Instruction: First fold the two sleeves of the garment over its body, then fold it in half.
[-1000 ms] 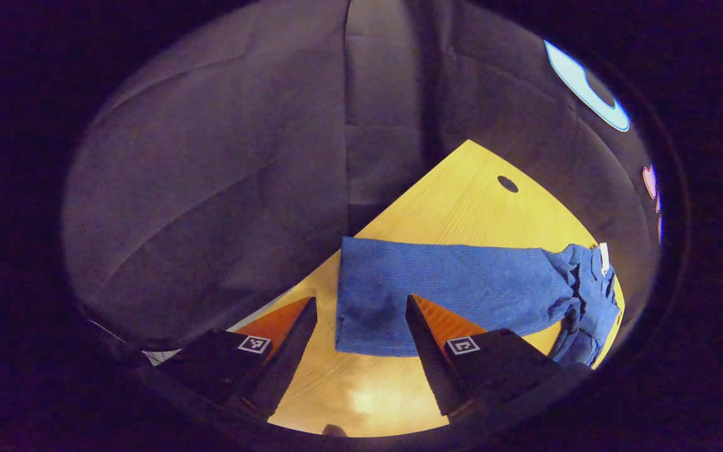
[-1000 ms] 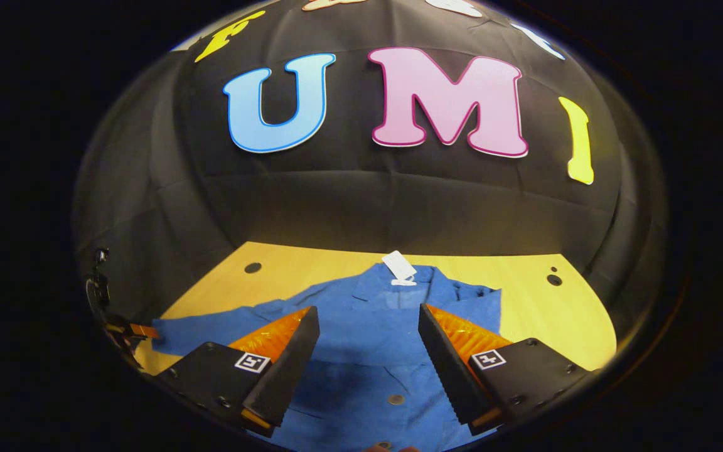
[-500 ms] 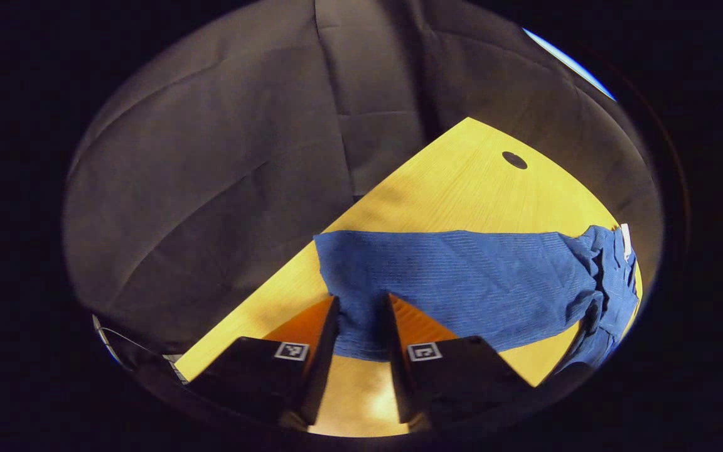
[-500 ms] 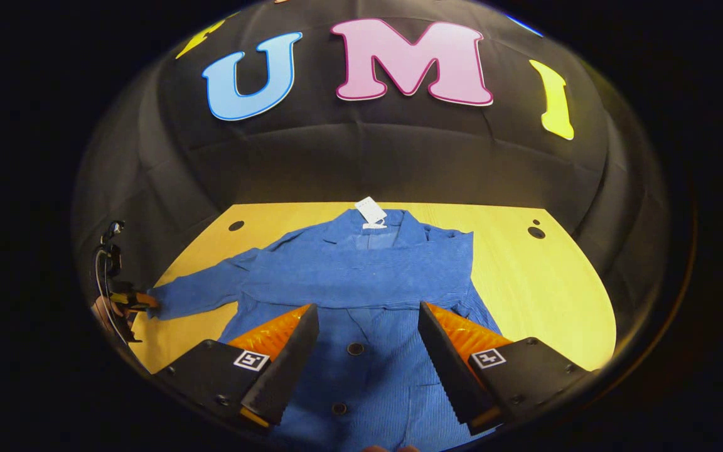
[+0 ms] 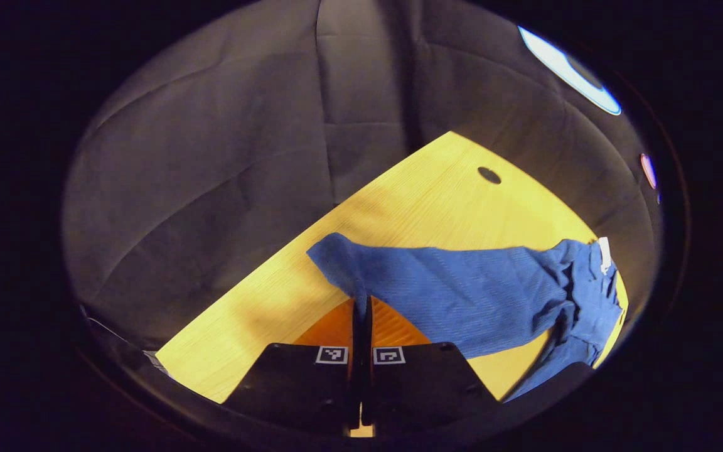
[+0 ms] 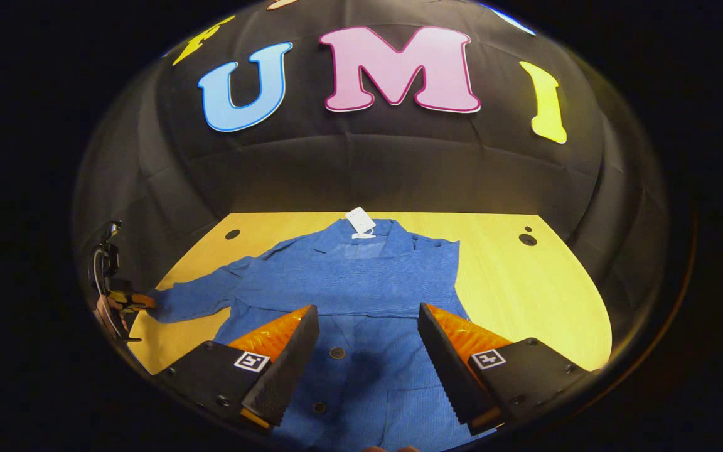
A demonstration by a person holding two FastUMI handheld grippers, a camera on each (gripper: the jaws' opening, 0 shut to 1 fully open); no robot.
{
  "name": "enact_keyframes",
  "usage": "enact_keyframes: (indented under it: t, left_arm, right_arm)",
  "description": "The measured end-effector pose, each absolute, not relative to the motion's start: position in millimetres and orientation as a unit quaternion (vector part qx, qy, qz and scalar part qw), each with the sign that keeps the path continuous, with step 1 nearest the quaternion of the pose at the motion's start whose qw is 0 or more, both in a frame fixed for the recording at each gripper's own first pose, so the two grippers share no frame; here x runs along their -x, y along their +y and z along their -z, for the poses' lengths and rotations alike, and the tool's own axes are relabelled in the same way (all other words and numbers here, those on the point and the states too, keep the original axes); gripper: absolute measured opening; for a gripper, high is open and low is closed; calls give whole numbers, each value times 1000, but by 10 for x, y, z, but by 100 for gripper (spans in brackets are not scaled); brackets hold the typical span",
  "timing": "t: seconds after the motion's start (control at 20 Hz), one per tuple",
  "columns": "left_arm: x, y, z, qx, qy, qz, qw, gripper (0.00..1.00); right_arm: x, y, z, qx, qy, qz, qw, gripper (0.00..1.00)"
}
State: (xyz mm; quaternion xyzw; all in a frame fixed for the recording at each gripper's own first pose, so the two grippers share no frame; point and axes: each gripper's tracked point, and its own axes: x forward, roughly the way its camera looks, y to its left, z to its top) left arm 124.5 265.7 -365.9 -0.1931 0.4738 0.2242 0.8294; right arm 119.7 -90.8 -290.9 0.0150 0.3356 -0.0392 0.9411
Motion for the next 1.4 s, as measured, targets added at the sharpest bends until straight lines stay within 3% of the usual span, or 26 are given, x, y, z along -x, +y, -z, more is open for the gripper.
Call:
enact_keyframes:
  t: [0.2,0.4,0.55,0.7,0.75,0.8,0.85,1.0,1.1,1.15,1.2,1.3,1.4]
  left_arm:
    - [-1776,1969,2942,185,400,-154,884,0]
    - [-2418,554,2297,212,358,-37,909,0]
    - [-2694,-513,2219,187,364,43,911,0]
    - [-2836,-1513,2541,190,400,108,890,0]
    - [-2838,-1741,2680,187,417,126,881,0]
    - [-2845,-1962,2863,186,433,149,869,4]
    - [-2859,-2114,2965,185,444,180,858,8]
    - [-2873,-2277,3044,154,432,203,865,74]
    - [-2777,-2265,2862,152,397,226,877,77]
    - [-2716,-2231,2717,148,372,239,885,82]
    - [-2607,-2103,2570,135,348,246,895,83]
    - [-2250,-1630,2301,94,310,238,916,83]
    - [-1767,-1214,2249,75,324,225,916,83]
  right_arm:
    - [-1153,-1256,2915,-10,338,57,940,100]
    - [-1005,-1639,2928,-9,349,73,934,100]
    - [-876,-1947,2875,-7,347,88,934,100]
    - [-760,-2238,2845,-15,346,109,932,100]
    - [-711,-2321,2836,-18,345,119,931,92]
    - [-660,-2411,2814,-21,343,130,930,100]
    - [-603,-2488,2797,-24,341,141,929,100]
    - [-450,-2617,2826,-31,343,162,925,100]
    - [-359,-2659,2812,-37,341,174,923,100]
    - [-324,-2657,2809,-39,338,179,923,91]
    - [-242,-2623,2839,-41,341,182,921,100]
    - [-103,-2543,2881,-42,348,184,918,100]
    - [110,-2404,2986,-53,371,179,910,100]
